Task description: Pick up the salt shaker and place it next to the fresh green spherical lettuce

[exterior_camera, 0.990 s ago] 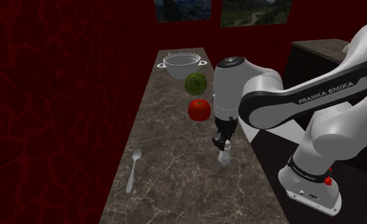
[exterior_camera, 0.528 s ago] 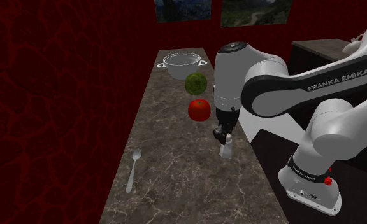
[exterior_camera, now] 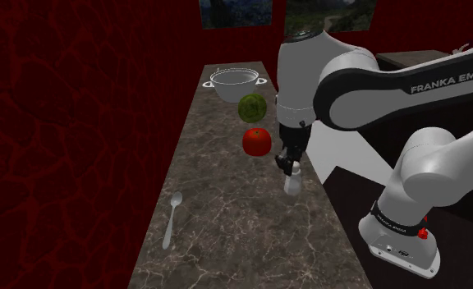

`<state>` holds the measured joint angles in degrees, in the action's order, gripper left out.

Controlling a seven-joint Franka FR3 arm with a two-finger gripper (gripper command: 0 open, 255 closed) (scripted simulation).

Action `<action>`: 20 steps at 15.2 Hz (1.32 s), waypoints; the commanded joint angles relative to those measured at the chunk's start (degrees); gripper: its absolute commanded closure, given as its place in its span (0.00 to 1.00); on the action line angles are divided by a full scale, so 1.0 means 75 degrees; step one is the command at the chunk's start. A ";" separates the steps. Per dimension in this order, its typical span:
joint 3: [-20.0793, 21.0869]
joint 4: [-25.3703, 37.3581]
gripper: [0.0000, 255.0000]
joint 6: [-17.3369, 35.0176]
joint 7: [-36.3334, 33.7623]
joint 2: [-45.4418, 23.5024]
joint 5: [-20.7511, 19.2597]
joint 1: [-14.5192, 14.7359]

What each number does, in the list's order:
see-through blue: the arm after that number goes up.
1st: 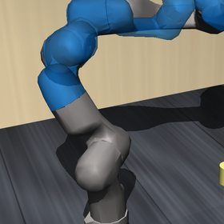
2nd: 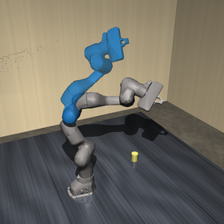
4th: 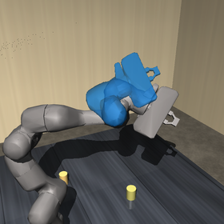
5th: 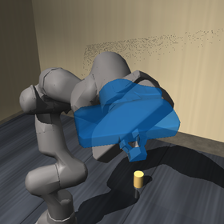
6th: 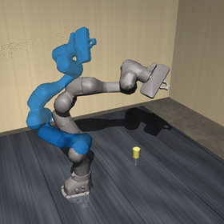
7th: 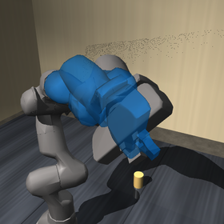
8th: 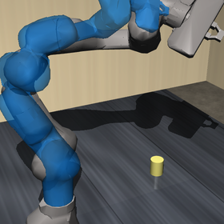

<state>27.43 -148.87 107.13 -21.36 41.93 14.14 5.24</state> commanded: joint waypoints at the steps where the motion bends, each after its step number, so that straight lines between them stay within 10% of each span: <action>1: -0.0058 0.0158 1.00 -0.0225 0.0003 0.0066 -0.0035 -0.0001; 20: -0.0513 0.2066 1.00 -0.2135 0.0042 0.0063 -0.0415 -0.0171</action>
<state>23.79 -134.16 91.84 -21.13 42.51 11.21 4.06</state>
